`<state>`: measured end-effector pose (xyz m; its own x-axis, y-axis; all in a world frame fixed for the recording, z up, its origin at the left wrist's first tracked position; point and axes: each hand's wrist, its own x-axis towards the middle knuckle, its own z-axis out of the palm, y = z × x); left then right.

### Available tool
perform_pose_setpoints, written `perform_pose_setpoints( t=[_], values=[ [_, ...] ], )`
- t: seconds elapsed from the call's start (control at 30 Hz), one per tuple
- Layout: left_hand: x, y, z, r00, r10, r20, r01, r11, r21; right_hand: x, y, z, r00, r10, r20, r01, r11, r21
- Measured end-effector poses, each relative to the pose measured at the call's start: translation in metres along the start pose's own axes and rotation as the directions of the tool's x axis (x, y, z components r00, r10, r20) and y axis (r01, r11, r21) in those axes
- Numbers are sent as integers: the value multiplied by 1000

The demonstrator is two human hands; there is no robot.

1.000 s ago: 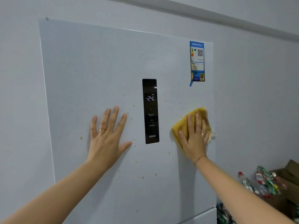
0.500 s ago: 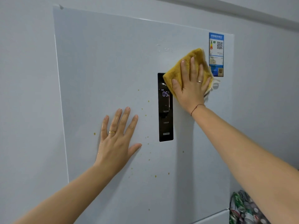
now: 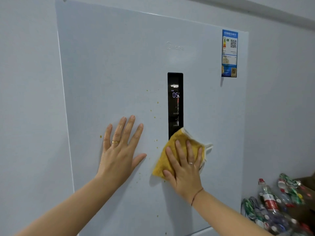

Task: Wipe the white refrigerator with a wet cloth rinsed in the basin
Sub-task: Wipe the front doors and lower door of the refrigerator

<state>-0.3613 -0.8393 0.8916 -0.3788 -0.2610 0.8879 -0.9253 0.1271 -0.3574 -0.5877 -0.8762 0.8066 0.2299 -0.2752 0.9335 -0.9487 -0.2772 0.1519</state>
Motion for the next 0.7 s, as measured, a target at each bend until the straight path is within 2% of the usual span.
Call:
perform_pose_setpoints(
  t=[0.17, 0.27, 0.4, 0.7],
  values=[
    [-9, -6, -2, 1000, -13, -5, 13, 1000, 6, -32, -10, 5, 998, -27, 52, 27, 1000, -5],
    [-16, -13, -5, 1000, -20, -10, 20, 999, 25, -20, -5, 1, 992, -117, 44, 117, 993, 6],
    [-20, -21, -6, 1000, -12, -23, 13, 999, 40, 48, 0, -13, 979, -205, -12, 205, 979, -1],
    [-34, -41, -13, 997, -55, -51, 58, 997, 59, 227, -9, -63, 994, -65, -85, 63, 997, -34]
  ],
)
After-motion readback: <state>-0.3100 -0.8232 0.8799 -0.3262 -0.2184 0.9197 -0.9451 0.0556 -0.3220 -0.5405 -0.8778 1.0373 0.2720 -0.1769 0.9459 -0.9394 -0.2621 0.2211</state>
